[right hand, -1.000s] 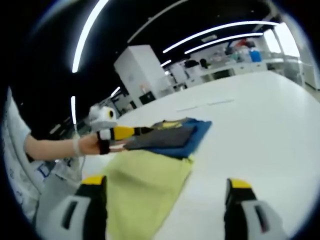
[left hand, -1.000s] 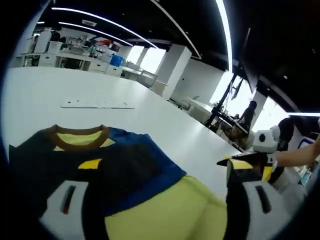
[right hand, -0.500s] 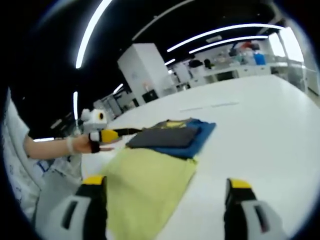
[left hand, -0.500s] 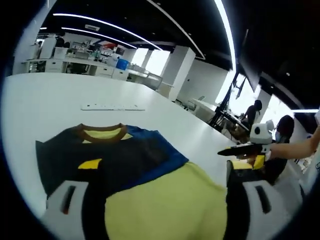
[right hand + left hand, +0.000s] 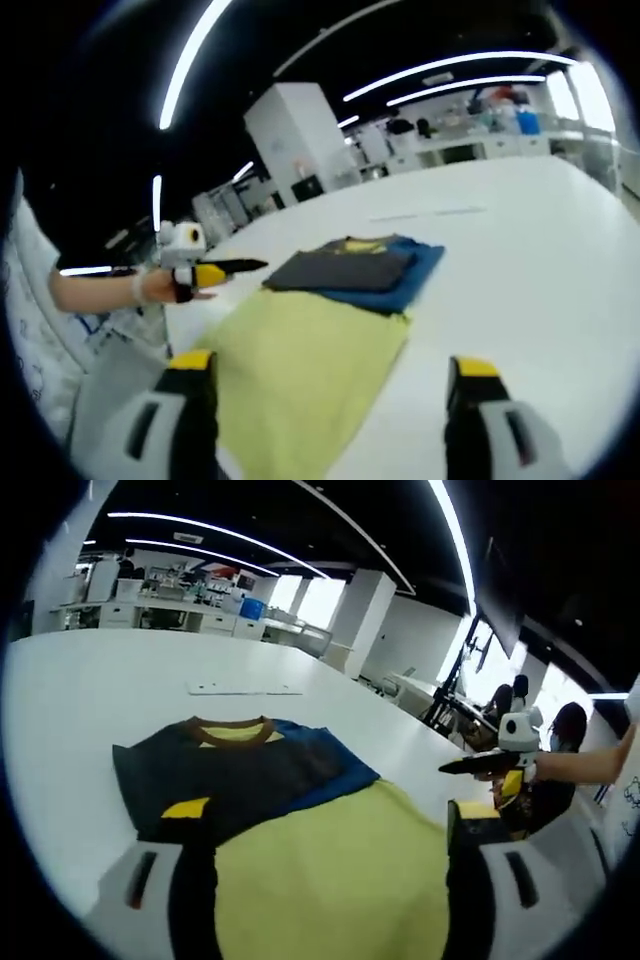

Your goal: Fold the garment on the visible template until the final outline fits inside the template.

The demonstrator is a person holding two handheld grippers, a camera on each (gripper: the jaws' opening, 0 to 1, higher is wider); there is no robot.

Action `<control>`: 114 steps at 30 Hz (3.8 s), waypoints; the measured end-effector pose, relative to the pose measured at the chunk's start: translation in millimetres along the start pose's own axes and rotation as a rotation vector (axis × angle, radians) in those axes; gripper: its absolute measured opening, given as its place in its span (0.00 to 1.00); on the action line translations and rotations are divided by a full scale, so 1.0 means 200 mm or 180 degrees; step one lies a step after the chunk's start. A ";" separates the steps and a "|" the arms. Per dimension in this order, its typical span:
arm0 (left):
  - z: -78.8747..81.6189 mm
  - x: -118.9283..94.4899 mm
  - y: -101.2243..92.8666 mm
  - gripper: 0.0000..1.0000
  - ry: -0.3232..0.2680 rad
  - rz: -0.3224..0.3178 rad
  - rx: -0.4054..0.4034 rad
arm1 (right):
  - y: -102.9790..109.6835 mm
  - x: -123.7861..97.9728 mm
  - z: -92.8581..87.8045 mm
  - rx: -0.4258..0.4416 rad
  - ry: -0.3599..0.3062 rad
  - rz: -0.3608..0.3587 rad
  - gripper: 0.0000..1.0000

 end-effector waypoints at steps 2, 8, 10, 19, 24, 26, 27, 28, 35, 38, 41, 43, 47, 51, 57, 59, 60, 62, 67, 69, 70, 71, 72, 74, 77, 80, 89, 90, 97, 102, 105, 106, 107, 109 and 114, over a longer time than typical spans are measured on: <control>-0.01 -0.04 0.01 0.94 0.0052 0.0011 0.0026 | 0.02 -0.01 -0.01 -0.0038 0.0040 0.0013 0.93; -0.08 -0.16 0.01 0.93 0.0178 0.0037 0.0045 | 0.06 -0.04 -0.06 -0.0057 0.0163 0.0097 0.88; -0.10 -0.20 0.00 0.93 0.0244 0.0028 0.0059 | 0.07 -0.05 -0.08 -0.0091 0.0240 0.0139 0.86; -0.23 -0.39 0.05 0.89 0.0494 0.0073 0.0038 | 0.18 -0.08 -0.19 -0.0239 0.0616 0.0369 0.76; -0.29 -0.48 0.08 0.82 0.0556 0.0137 -0.0042 | 0.22 -0.09 -0.23 -0.0252 0.0757 0.0481 0.66; -0.32 -0.52 0.09 0.80 0.0607 0.0157 -0.0055 | 0.23 -0.10 -0.25 -0.0219 0.0816 0.0521 0.62; -0.33 -0.54 0.10 0.78 0.0639 0.0168 -0.0067 | 0.23 -0.11 -0.27 -0.0227 0.0861 0.0541 0.60; -0.34 -0.56 0.11 0.76 0.0654 0.0163 -0.0093 | 0.24 -0.12 -0.28 -0.0237 0.0898 0.0557 0.58; -0.44 -0.68 0.15 0.61 0.0684 0.0289 -0.0423 | 0.25 -0.15 -0.36 -0.0083 0.1059 0.0649 0.41; -0.47 -0.72 0.16 0.57 0.0692 0.0331 -0.0500 | 0.25 -0.16 -0.38 -0.0001 0.1100 0.0665 0.36; -0.52 -0.77 0.19 0.53 0.0773 0.0391 -0.0616 | 0.26 -0.17 -0.40 0.0032 0.1142 0.0688 0.32; -0.54 -0.79 0.20 0.49 0.0801 0.0434 -0.0666 | 0.26 -0.17 -0.41 0.0072 0.1165 0.0691 0.31; -0.59 -0.83 0.20 0.43 0.0822 0.0475 -0.0808 | 0.27 -0.17 -0.42 0.0140 0.1179 0.0697 0.24; -0.61 -0.85 0.19 0.35 0.0865 0.0470 -0.0874 | 0.28 -0.16 -0.43 0.0173 0.1213 0.0721 0.21; -0.66 -0.86 0.18 0.22 0.0921 0.0459 -0.1020 | 0.29 -0.15 -0.44 0.0282 0.1249 0.0748 0.13; -0.68 -0.85 0.17 0.17 0.0944 0.0441 -0.1036 | 0.30 -0.15 -0.45 0.0310 0.1250 0.0743 0.10; -0.69 -0.86 0.18 0.15 0.0962 0.0433 -0.1047 | 0.29 -0.15 -0.45 0.0322 0.1247 0.0735 0.09; -0.70 -0.86 0.21 0.12 0.0962 0.0418 -0.1069 | 0.29 -0.14 -0.45 0.0362 0.1246 0.0724 0.06; -0.73 -0.86 0.25 0.02 0.0987 0.0430 -0.1151 | 0.29 -0.14 -0.47 0.0437 0.1291 0.0720 0.00; -0.73 -0.86 0.23 0.01 0.0960 0.0436 -0.1123 | 0.29 -0.14 -0.47 0.0454 0.1269 0.0744 0.00; -0.73 -0.85 0.21 0.01 0.0953 0.0449 -0.1109 | 0.29 -0.14 -0.47 0.0488 0.1275 0.0750 0.00; -0.73 -0.85 0.19 0.01 0.0954 0.0456 -0.1103 | 0.29 -0.14 -0.47 0.0491 0.1271 0.0747 0.00; -0.73 -0.85 0.19 0.01 0.0956 0.0463 -0.1077 | 0.29 -0.14 -0.47 0.0498 0.1269 0.0754 0.00; -0.73 -0.86 0.18 0.00 0.0980 0.0465 -0.1102 | 0.30 -0.15 -0.46 0.0499 0.1269 0.0754 0.00; -0.72 -0.87 0.15 0.00 0.0987 0.0419 -0.1169 | 0.30 -0.16 -0.45 0.0506 0.1265 0.0788 0.00; -0.71 -0.87 0.09 0.00 0.1009 0.0336 -0.1215 | 0.30 -0.19 -0.43 0.0530 0.1265 0.0801 0.00; -0.73 -0.91 -0.05 0.00 0.1294 0.0054 -0.1268 | 0.31 -0.30 -0.41 0.0653 0.1276 0.0854 0.00; -0.72 -0.91 -0.06 0.00 0.1301 0.0034 -0.1261 | 0.31 -0.31 -0.41 0.0665 0.1270 0.0857 0.00; -0.61 -0.92 -0.12 0.00 0.1121 -0.0197 -0.1367 | 0.30 -0.35 -0.37 0.0819 0.1138 0.0866 0.00; -0.44 -0.90 -0.12 0.00 0.0801 -0.0359 -0.1351 | 0.24 -0.34 -0.25 0.0887 0.0859 0.0825 0.00; -0.35 -0.89 -0.12 0.00 0.0702 -0.0419 -0.1320 | 0.18 -0.32 -0.16 0.0934 0.0593 0.0768 0.00; -0.31 -0.88 -0.11 0.00 0.0649 -0.0436 -0.1304 | 0.15 -0.31 -0.11 0.0966 0.0475 0.0760 0.00; -0.28 -0.87 -0.11 0.00 0.0612 -0.0450 -0.1291 | 0.14 -0.31 -0.08 0.0978 0.0396 0.0753 0.00; -0.23 -0.85 -0.09 0.00 0.0543 -0.0464 -0.1299 | 0.09 -0.29 0.00 0.0969 0.0207 0.0748 0.00; -0.10 -0.79 -0.04 0.00 0.0295 -0.0477 -0.1346 | -0.02 -0.24 0.15 0.0931 -0.0004 0.0704 0.00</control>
Point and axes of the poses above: the point that each gripper's makers call its tool centre point, and the gripper's own axes: x roughly forward along the fingers, y roughly to its left, z roughly out of its top, the point moved 7 cm from there along -x, roughly backward along the fingers, and after that the axes turned 14 degrees about -x, right-handed, at the moved point
